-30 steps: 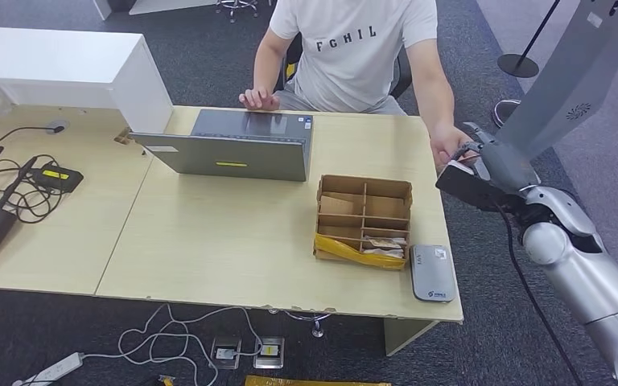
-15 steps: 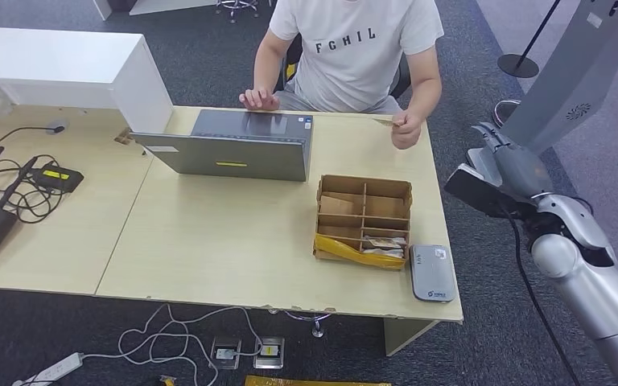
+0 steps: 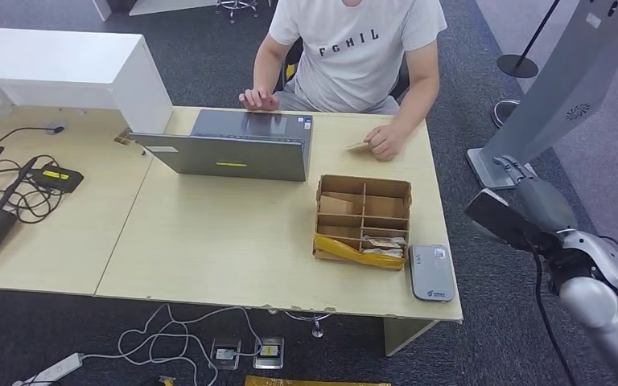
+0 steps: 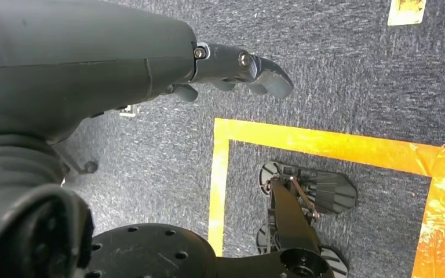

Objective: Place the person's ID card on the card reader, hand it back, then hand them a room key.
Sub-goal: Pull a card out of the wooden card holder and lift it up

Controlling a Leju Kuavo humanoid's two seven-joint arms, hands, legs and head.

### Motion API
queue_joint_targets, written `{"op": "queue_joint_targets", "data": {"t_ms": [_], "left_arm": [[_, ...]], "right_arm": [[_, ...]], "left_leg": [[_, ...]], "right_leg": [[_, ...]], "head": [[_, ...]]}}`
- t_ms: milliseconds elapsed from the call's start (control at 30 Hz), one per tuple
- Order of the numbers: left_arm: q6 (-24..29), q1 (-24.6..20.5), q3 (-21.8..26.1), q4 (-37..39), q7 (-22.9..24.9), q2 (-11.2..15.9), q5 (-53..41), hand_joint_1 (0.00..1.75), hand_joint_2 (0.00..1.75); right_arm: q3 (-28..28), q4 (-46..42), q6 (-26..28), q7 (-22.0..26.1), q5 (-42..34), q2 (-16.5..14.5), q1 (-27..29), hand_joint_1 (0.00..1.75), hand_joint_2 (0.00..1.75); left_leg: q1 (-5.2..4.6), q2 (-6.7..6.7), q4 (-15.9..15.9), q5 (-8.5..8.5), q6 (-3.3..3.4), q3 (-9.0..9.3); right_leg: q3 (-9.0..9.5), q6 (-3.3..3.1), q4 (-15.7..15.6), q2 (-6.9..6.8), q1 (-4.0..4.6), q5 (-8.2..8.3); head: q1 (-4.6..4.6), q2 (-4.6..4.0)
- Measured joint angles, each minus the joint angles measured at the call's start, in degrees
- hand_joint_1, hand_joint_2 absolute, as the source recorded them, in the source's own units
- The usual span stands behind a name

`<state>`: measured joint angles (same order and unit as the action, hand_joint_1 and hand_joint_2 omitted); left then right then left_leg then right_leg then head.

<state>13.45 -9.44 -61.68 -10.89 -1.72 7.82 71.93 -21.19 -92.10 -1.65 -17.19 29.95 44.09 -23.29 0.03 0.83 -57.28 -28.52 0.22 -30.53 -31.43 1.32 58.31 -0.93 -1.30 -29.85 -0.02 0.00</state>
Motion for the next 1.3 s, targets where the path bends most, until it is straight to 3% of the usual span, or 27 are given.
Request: {"op": "queue_joint_targets", "data": {"t_ms": [133, 300, 633, 767, 1033, 1300], "left_arm": [[1.07, 0.08, 0.0, 0.01, 0.07, -0.02, 0.75, 0.0, 0.0], [2.29, 0.07, 0.02, -0.01, 0.14, -0.28, 1.36, 0.0, 0.0], [3.61, 0.04, 0.04, -0.02, 0.93, -1.05, 1.57, 0.0, 0.0], [4.4, -0.02, 0.04, -0.02, 1.07, -1.51, 1.47, 0.0, 0.0], [5.38, -0.14, 0.02, -0.02, 1.72, -2.25, 0.59, 0.0, 0.0], [6.45, -0.15, 0.02, -0.02, 2.13, -3.1, 0.83, 0.0, 0.0]], "right_arm": [[1.39, -6.52, -0.32, -2.55, -0.6, 2.13, 3.93, 0.0, 1.75], [2.06, -11.23, 1.68, -2.47, -0.1, 3.14, 7.19, 0.0, 1.75], [0.52, -12.57, 11.11, 0.53, 2.6, 2.53, 11.2, 0.0, 1.75], [-1.21, -10.46, 17.05, 3.44, 5.13, 0.54, 11.9, 0.0, 1.75], [-6.33, -2.96, 21.5, 4.43, 12.21, -6.33, 11.44, 0.0, 1.75], [-8.53, 3.56, 21.21, 3.93, 18.57, -12.15, 10.14, 0.0, 1.75]], "left_leg": [[0.0, -0.02, 0.01, 0.0, 0.0, 0.0], [0.0, -0.04, 0.01, 0.0, 0.0, 0.01], [0.0, -0.03, 0.02, 0.0, 0.0, -0.02], [0.03, -0.04, 0.03, 0.0, -0.01, -0.03], [0.06, -0.04, 0.03, 0.0, -0.02, -0.04], [0.06, -0.04, 0.03, 0.0, -0.02, -0.04]], "right_leg": [[0.0, 0.0, 0.0, 0.01, 0.0, 0.0], [0.01, 0.0, 0.0, 0.03, 0.0, 0.0], [0.0, 0.0, 0.0, 0.02, 0.0, 0.0], [0.0, -0.01, 0.0, 0.04, 0.02, -0.01], [0.01, -0.02, 0.01, 0.03, 0.06, -0.01], [0.01, -0.01, 0.01, 0.03, 0.06, -0.01]], "head": [[-0.01, 0.0], [0.0, 0.0], [0.0, 0.0], [-0.01, 0.0], [0.0, 0.0], [0.0, 0.0]]}}
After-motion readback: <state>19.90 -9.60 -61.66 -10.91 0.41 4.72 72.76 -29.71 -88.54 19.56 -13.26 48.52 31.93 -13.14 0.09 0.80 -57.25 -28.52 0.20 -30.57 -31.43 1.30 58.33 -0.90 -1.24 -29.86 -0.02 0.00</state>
